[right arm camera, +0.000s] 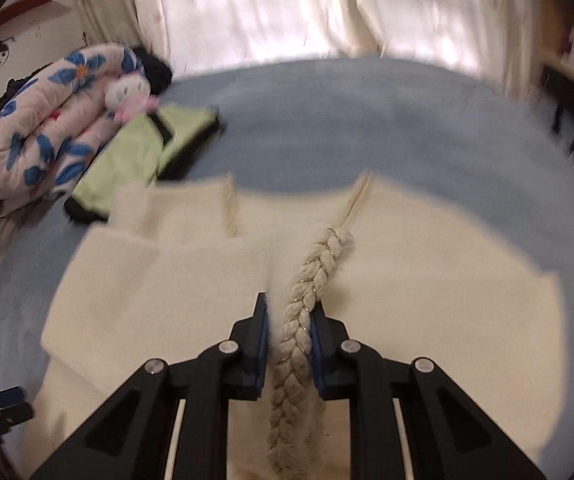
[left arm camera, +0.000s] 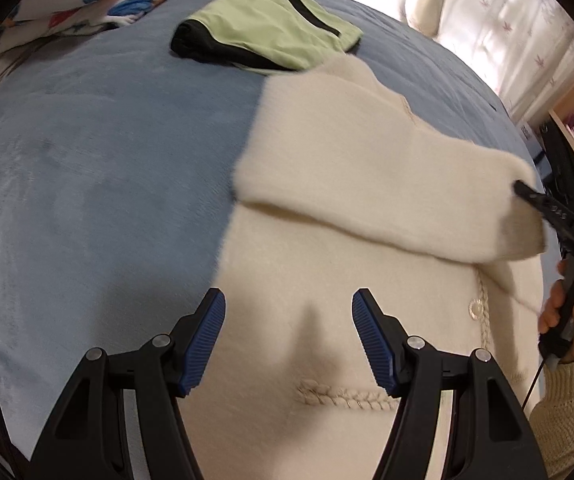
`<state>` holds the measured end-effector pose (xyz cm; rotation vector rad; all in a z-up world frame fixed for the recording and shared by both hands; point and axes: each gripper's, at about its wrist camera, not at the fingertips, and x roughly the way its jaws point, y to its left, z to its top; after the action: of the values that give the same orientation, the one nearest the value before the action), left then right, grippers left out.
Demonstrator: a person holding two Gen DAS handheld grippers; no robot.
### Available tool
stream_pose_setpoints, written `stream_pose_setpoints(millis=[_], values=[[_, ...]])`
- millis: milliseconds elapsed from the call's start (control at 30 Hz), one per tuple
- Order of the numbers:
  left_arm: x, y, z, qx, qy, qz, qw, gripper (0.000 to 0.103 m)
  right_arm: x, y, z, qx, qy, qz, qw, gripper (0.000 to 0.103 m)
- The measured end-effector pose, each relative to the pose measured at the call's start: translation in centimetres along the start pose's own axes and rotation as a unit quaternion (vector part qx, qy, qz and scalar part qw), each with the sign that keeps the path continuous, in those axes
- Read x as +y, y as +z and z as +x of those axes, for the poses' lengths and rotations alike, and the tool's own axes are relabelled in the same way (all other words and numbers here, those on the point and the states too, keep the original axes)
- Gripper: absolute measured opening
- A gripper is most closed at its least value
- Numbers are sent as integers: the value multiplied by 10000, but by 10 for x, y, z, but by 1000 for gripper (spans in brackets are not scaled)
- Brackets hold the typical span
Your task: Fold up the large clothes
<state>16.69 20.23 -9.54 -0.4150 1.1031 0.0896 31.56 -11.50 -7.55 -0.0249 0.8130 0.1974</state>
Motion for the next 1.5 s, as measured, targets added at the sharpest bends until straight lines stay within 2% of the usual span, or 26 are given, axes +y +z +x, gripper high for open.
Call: stream_pose_setpoints(millis=[100, 200, 267, 300, 367, 433, 533, 633, 733, 867, 933, 1000, 1067, 1100, 1133, 1200, 1267, 1300, 1367, 1400, 1500], values=[[3, 5, 2, -28, -15, -67, 10000, 65, -12, 15, 15, 123, -113, 94, 9998, 17], [-1, 6, 6, -14, 1, -24, 10000, 65, -22, 11, 54, 753, -221, 144, 9968, 19], [-6, 9, 9, 1, 38, 78, 10000, 65, -27, 1, 78, 1245, -429, 235, 9910, 27], [-9, 10, 10, -5, 71, 135, 9999, 65, -32, -4, 83, 1330, -447, 329, 9896, 31], [-15, 18, 11, -49, 160, 283, 9995, 65, -41, -8, 78, 1228, -380, 600, 9899, 39], [-21, 27, 10, -140, 240, 418, 9987, 65, -50, -8, 65, 1112, -280, 879, 9895, 40], [-33, 47, 7, -391, 316, 611, 9969, 65, -65, -7, 36, 688, -47, 1222, 9901, 40], [-53, 69, 6, -827, 314, 783, 9930, 65, -66, -3, 10, 275, 270, 1432, 9890, 40], [-70, 89, 17, -1160, 354, 874, 9888, 65, -45, 2, 9, 326, 550, 1266, 9899, 41], [-84, 114, 52, -1076, 361, 795, 9904, 64, 1, 1, 19, 431, 775, 752, 9932, 41], [-83, 123, 72, -963, 162, 567, 9936, 63, 25, -3, 31, 528, 833, 495, 9939, 41], [-85, 126, 93, -773, 14, 430, 9961, 56, 43, -8, 46, 688, 910, 339, 9929, 41], [-83, 127, 119, -509, 103, 399, 9979, 51, 52, -16, 64, 866, 809, 203, 9927, 41], [-81, 126, 131, -442, 294, 447, 9976, 50, 54, -19, 70, 933, 689, 150, 9931, 41], [-78, 124, 140, -418, 405, 533, 9969, 49, 51, -21, 75, 937, 605, 91, 9937, 37], [-74, 119, 143, -552, 337, 666, 9957, 50, 38, -22, 75, 813, 382, -21, 9960, 36], [-69, 116, 139, -644, 384, 819, 9938, 50, 11, -23, 71, 711, -480, 3, 9963, 39], [-67, 115, 138, -655, 404, 870, 9932, 50, -2, -25, 68, 682, -454, 85, 9966, 39], [-59, 115, 136, -645, 358, 914, 9931, 50, -28, -30, 67, 777, -42, 323, 9964, 31], [-57, 116, 136, -627, 345, 919, 9932, 49, -36, -31, 65, 780, 23, 400, 9961, 27], [-56, 113, 130, -570, 383, 932, 9933, 49, -31, -32, 58, 799, -148, 295, 9963, 26]])
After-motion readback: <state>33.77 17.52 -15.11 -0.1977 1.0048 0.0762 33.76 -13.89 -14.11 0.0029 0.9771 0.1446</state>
